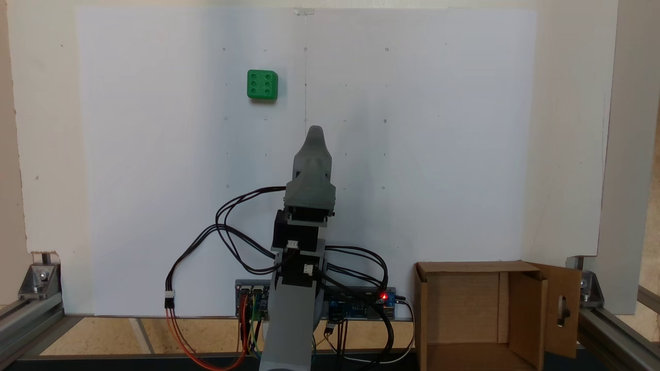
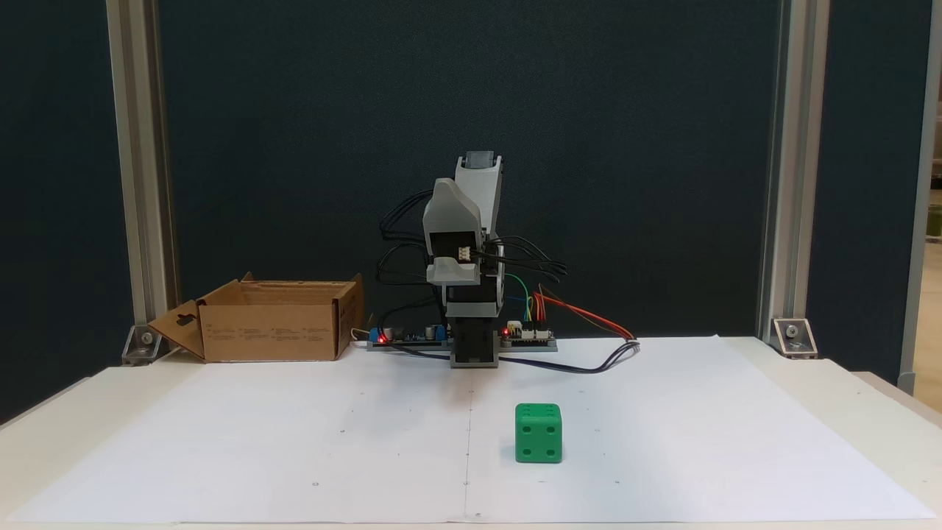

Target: Grasp a green dice and put it in the bin.

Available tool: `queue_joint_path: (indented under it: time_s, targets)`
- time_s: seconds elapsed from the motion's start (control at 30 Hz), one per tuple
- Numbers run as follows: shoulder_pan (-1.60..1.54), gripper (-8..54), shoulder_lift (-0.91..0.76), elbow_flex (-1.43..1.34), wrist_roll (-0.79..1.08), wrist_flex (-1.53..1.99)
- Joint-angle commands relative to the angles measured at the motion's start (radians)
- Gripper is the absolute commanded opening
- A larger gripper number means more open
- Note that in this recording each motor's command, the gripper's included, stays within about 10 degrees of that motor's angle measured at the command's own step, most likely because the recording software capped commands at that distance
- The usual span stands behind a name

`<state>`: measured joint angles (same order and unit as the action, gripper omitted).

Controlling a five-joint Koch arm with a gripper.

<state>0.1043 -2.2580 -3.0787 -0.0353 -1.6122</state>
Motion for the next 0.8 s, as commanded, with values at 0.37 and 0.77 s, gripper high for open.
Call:
queue_joint_path:
  time_s: [0.37, 0.77]
  targets:
    - [-0.003, 43.8, -0.109, -0.009, 0.075, 0.241]
    - [-0.011, 43.2, -0.114, 0.538, 0.147, 1.075]
